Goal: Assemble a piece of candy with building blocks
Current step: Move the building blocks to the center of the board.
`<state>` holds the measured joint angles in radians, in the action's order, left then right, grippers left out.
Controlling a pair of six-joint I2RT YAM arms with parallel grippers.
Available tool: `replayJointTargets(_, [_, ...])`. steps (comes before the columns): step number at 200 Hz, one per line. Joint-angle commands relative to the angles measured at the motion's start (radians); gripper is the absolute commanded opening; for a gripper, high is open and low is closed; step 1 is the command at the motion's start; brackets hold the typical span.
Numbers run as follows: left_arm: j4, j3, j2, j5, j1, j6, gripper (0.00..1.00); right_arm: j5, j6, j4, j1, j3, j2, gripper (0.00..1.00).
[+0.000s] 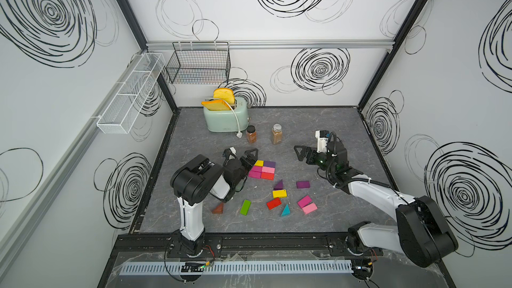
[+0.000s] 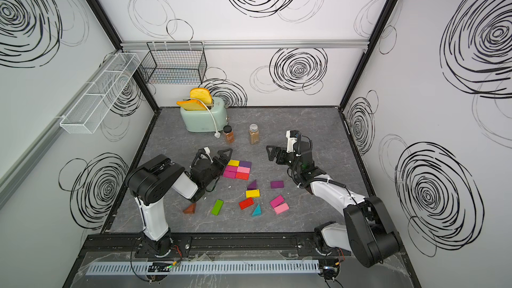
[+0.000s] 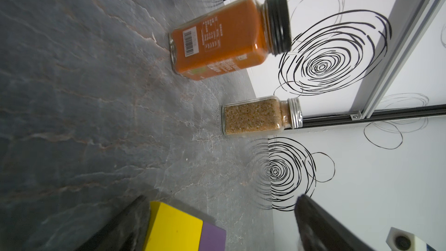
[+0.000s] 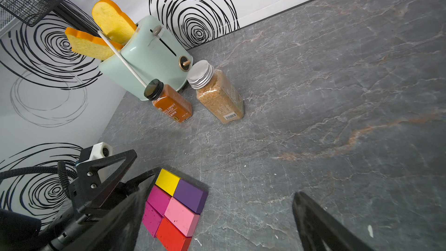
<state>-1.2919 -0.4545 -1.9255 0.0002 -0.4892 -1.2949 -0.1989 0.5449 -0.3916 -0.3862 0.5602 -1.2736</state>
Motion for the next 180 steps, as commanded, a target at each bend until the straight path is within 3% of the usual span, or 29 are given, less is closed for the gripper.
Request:
replayJointTargets(1, [0.006,0.005,-0.026,0.015,0.011,0.019,0.98,-0.005,-0.009,-0.004,0.004,-0.008,-0.010,0.99])
replayJointTargets(57, [0.100,-0.002,0.055,0.041,0.067,0.080,0.98,-0.003,-0.047,0.034,0.006,-0.004,0.000,0.99])
replayJointTargets(82, [0.268,-0.039,0.179,0.089,0.105,0.187,0.98,0.021,-0.141,0.201,-0.005,0.060,0.020,0.99])
replayJointTargets(102, [0.496,-0.076,0.336,0.114,0.122,0.291,0.98,0.047,-0.206,0.363,-0.034,0.102,0.075,0.99])
replayJointTargets(138, [1.124,-0.159,0.641,0.248,0.120,0.501,0.98,0.096,-0.246,0.625,-0.183,0.172,0.085,0.99])
replayJointTargets(162, [1.464,-0.200,0.762,0.273,0.084,0.682,0.98,0.105,-0.196,0.675,-0.281,0.168,0.066,0.99])
replayJointTargets(180, [1.608,-0.162,0.844,0.239,0.024,0.723,0.98,0.087,-0.143,0.616,-0.299,0.114,0.080,0.99])
